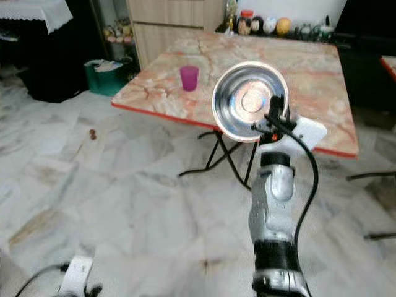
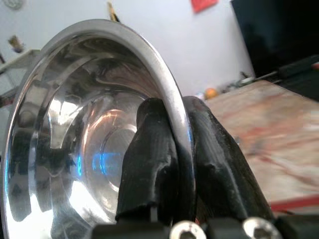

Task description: Setting the table

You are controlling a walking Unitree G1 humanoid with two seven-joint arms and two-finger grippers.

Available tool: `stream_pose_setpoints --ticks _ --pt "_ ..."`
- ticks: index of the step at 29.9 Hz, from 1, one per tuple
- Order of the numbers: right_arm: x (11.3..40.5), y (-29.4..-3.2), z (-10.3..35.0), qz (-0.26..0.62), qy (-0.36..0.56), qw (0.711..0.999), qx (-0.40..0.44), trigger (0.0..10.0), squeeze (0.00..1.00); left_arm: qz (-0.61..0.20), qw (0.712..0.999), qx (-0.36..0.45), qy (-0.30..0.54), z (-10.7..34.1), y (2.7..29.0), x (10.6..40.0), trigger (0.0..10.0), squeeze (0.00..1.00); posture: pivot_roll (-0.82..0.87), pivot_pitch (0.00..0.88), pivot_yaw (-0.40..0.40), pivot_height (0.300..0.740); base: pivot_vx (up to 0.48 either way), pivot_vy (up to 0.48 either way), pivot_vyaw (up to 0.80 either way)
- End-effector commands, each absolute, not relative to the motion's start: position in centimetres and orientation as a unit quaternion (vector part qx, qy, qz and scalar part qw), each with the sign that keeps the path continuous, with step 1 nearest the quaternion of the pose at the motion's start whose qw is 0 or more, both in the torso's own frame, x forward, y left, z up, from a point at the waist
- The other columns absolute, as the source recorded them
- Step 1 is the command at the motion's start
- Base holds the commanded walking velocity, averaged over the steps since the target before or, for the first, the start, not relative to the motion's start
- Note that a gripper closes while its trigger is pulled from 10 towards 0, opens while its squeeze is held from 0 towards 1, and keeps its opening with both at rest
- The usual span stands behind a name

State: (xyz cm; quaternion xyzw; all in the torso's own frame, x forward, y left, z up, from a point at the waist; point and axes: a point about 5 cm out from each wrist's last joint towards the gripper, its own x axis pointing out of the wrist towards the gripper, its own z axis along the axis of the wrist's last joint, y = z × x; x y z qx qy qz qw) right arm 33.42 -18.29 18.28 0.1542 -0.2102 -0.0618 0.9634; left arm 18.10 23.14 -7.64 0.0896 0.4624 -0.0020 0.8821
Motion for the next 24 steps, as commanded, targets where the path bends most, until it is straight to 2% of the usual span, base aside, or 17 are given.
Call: stream_pose_setpoints --ticks 1,15,24 --pt "33.62 -17.73 19.27 -0.05 -0.224 0.962 0.15 10.0 0.0 0.004 0.882 0.094 0.461 -7.44 23.51 18.36 10.0 0.0 0.04 0.0 -0.014 0.74 0.0 0.0 0.0" --pt "33.75 -17.49 19.09 -0.045 -0.219 0.963 0.15 10.0 0.0 0.016 0.883 0.074 0.463 -7.51 23.48 18.27 10.0 0.0 0.05 0.0 -0.02 0.74 0.0 0.0 0.0" --pt "33.65 -17.69 18.89 -0.047 -0.214 0.964 0.148 10.0 0.0 0.013 0.882 0.075 0.465 -7.52 23.41 18.29 10.0 0.0 0.05 0.0 -0.025 0.74 0.346 0.0 0.0"
